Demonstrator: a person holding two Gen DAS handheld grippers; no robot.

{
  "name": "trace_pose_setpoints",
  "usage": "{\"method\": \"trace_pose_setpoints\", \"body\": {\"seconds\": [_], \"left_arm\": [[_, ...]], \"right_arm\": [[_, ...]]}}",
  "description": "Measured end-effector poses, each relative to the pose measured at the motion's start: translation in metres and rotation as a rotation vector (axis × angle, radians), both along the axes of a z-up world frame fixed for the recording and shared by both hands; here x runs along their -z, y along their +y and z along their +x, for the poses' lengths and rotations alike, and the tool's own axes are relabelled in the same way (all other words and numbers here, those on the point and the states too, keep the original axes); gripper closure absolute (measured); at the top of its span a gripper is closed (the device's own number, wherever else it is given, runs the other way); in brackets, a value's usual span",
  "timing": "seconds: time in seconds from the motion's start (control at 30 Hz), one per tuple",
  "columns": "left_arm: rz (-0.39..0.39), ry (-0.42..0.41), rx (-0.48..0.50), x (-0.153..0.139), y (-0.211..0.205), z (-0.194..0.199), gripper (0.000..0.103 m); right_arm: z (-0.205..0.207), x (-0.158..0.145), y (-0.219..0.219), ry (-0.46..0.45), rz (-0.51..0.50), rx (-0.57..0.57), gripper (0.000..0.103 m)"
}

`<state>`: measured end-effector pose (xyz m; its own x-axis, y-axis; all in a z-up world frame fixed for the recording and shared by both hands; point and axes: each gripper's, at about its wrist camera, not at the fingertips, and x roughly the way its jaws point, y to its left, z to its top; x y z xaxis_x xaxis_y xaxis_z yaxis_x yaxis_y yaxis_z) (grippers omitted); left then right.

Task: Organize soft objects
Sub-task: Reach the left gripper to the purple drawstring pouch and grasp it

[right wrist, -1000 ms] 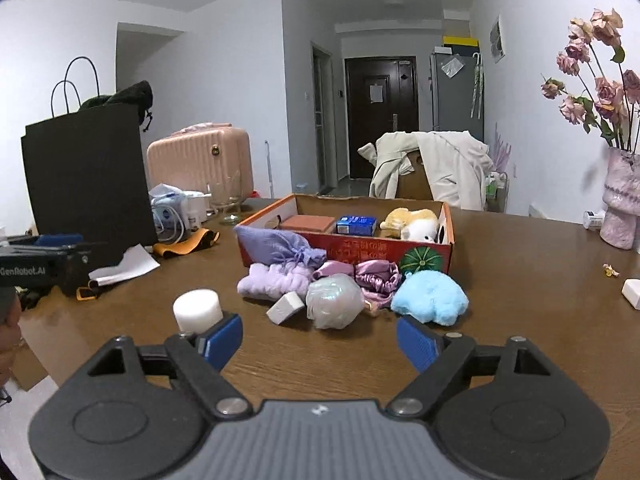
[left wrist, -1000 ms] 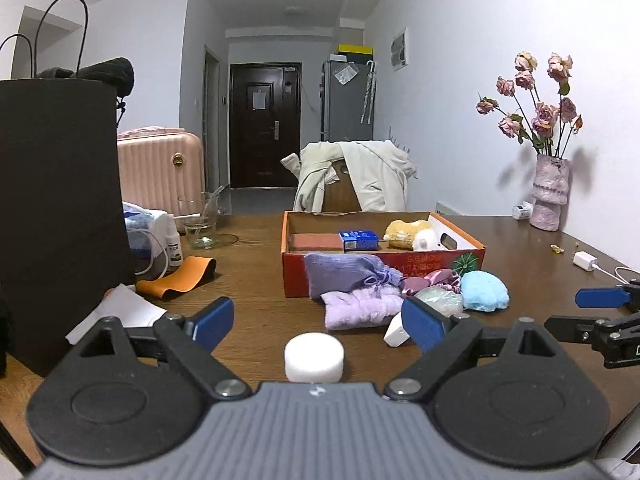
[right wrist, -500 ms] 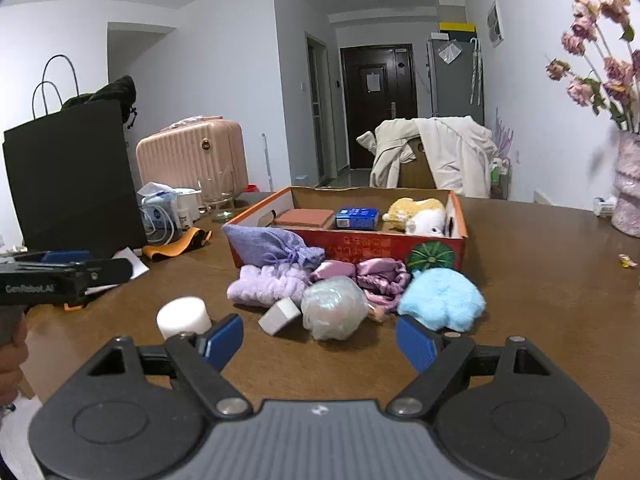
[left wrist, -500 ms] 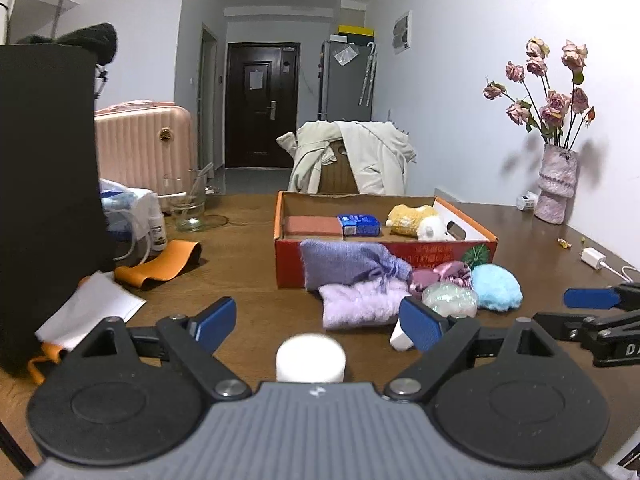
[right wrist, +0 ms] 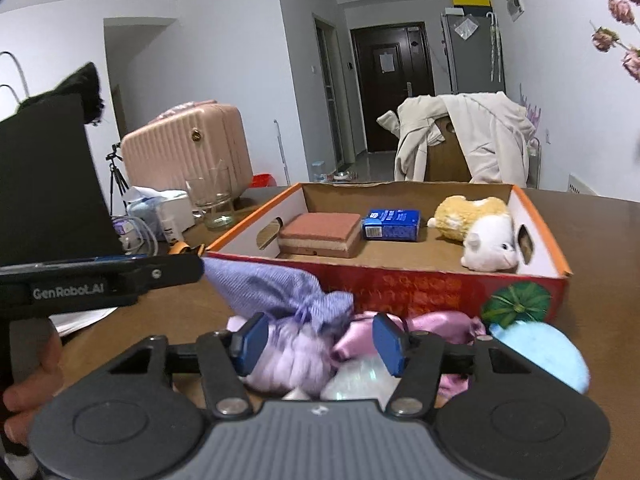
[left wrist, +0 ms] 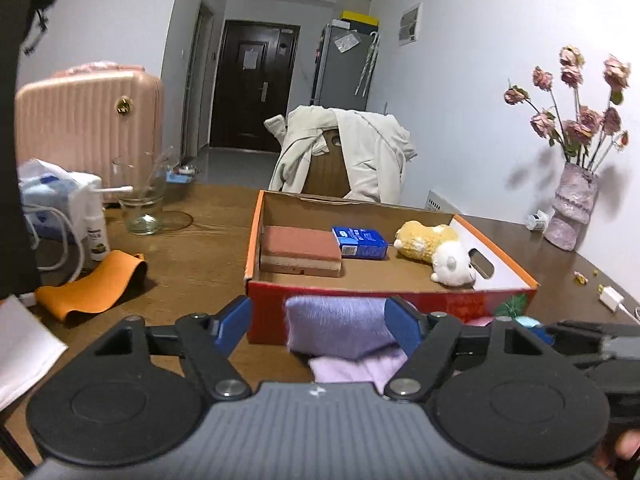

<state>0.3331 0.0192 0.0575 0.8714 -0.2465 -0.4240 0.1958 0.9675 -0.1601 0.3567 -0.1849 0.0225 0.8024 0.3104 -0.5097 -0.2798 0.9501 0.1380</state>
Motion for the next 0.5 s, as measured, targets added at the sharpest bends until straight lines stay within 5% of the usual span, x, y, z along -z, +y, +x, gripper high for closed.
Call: {"method": "trace_pose_setpoints", "body": {"seconds": [0.1, 0.13, 0.2, 0.3, 0.5], "left_arm": [[-0.058, 0.000, 0.002, 0.007, 0.002, 0.020, 0.035], [-0.080, 0.007, 0.003, 0.010, 0.004, 0.026, 0.043], [-0.115, 0.053, 0.027, 0.015, 0.006, 0.038, 0.075], [-0.144, 0.047, 0.033, 0.014, 0.010, 0.039, 0.087], [-0.203, -0.065, 0.064, -0.026, 0.015, -0.011, 0.090]], "right_arm": [[0.019, 0.008, 0.006, 0.022, 0.001, 0.002, 0.056], [0.025, 0.012, 0.007, 0.037, 0.005, 0.001, 0.064], [0.032, 0.016, 0.007, 0.050, 0.013, -0.003, 0.070], [0.032, 0.014, 0.006, 0.034, 0.012, 0.002, 0.076], [-0.017, -0.028, 0.003, -0.124, 0.010, -0.020, 0.081]]}}
